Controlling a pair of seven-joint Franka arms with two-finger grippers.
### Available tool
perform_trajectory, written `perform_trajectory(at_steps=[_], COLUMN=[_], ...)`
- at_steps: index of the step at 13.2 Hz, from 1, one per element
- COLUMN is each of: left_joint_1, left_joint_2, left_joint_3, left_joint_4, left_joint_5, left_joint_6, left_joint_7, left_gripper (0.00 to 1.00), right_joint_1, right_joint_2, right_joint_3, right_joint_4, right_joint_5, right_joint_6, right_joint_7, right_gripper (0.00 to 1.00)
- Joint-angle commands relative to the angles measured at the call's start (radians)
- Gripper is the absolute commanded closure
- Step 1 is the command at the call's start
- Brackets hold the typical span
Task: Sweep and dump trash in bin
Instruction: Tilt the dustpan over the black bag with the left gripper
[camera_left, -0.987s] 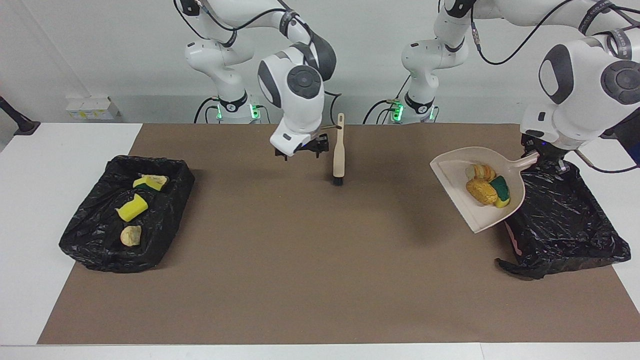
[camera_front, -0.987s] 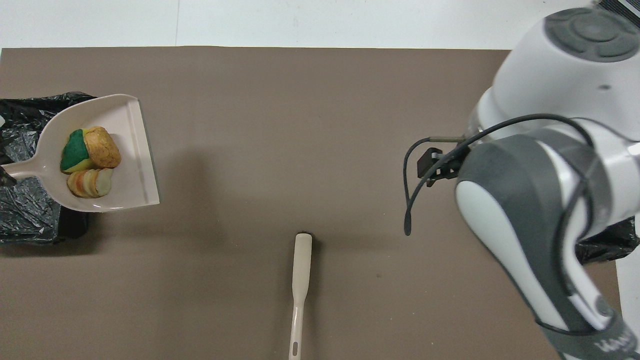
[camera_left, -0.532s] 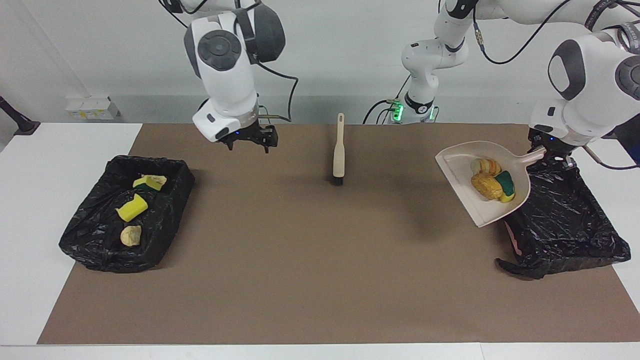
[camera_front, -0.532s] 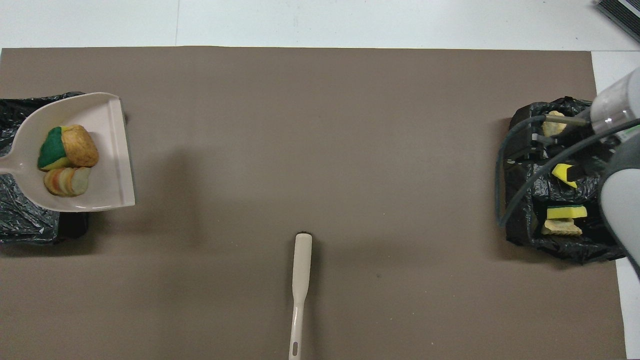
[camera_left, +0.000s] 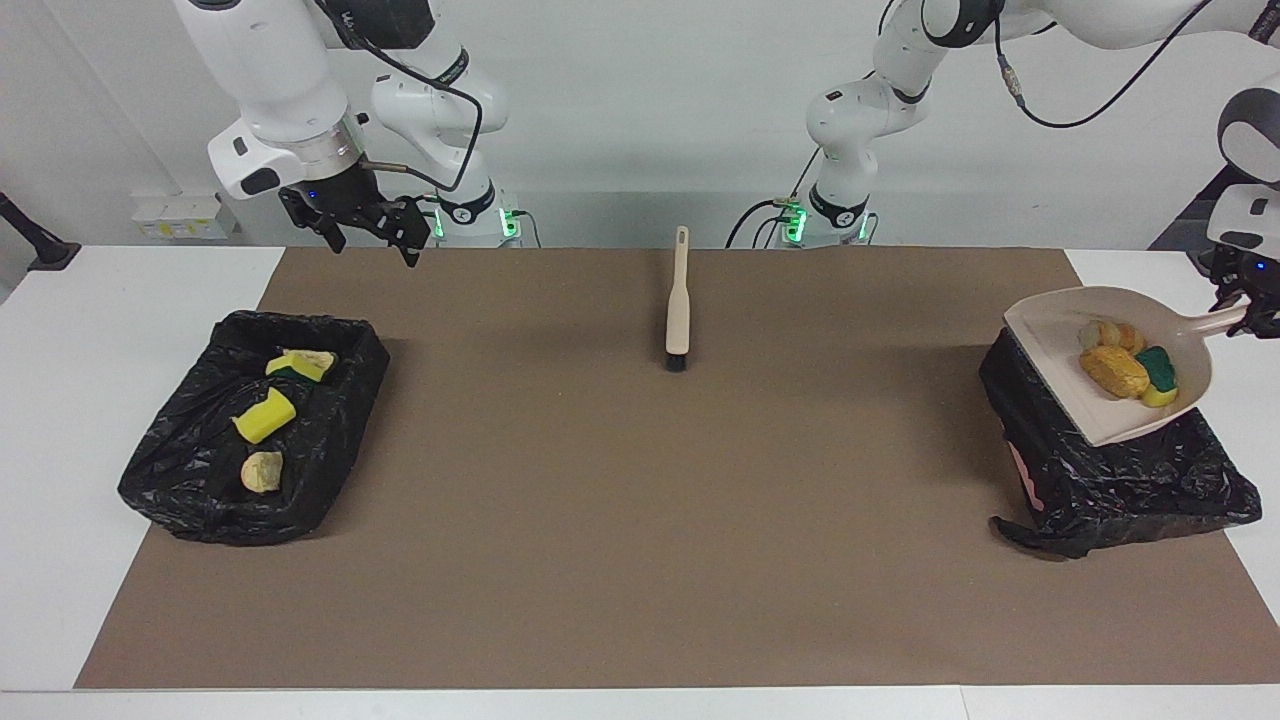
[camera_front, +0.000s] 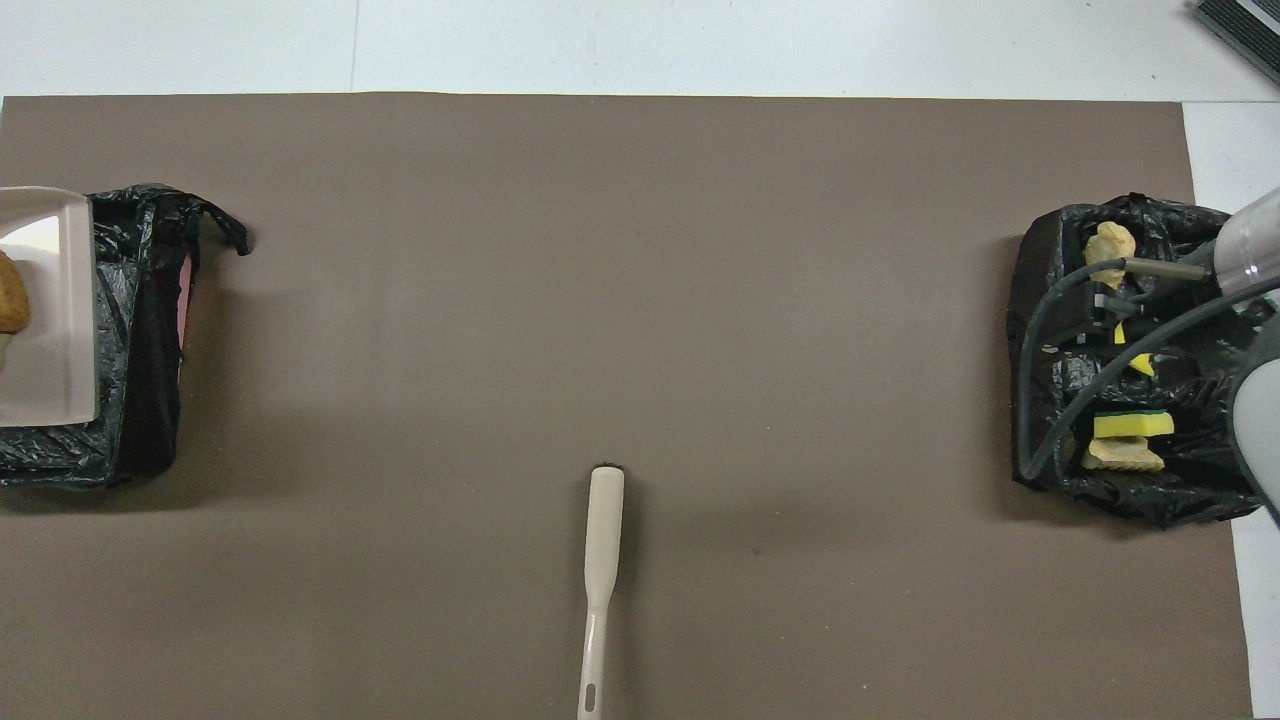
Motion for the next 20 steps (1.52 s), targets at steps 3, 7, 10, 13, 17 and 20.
perform_trajectory(at_steps=[3, 7, 10, 13, 17, 20], left_joint_1=[-0.056, -0.100, -0.180, -0.220, -0.235, -0.269], left_joint_2=[0.050, -0.026, -0.047, -0.060, -0.119, -0.143], left_joint_3=[-0.017, -0.015, -0.015, -0.015, -0.017, -0.018], left_joint_4=[-0.005, -0.186, -0.225, -0.231, -0.239, -0.245], left_joint_5=[0.307, 0.517, 0.687, 0.842, 0.913, 0.922], left_joint_6=[0.118, 0.157, 0.077, -0.004, -0.090, -0.104], left_joint_7=[0.005, -0.166, -0.286, -0.299, -0.300, -0.294], left_gripper=[1.00, 1.00, 1.00, 1.00, 1.00, 1.00], right_joint_1=[-0.023, -0.028, -0.028, -0.028, -0.028, -0.028], right_joint_2=[-0.034, -0.033, -0.033, -0.033, -0.033, -0.033], right_joint_3=[0.004, 0.004, 0.004, 0.004, 0.004, 0.004], right_joint_4=[-0.047, -0.047, -0.045, -0.045, -0.045, -0.045], right_joint_5=[0.008, 0.008, 0.007, 0.007, 0.007, 0.008], right_joint_6=[0.032, 0.034, 0.034, 0.034, 0.035, 0.034], right_joint_7=[-0.031, -0.031, -0.031, -0.031, -0.031, -0.031], right_gripper=[0.00, 0.00, 0.00, 0.00, 0.00, 0.00])
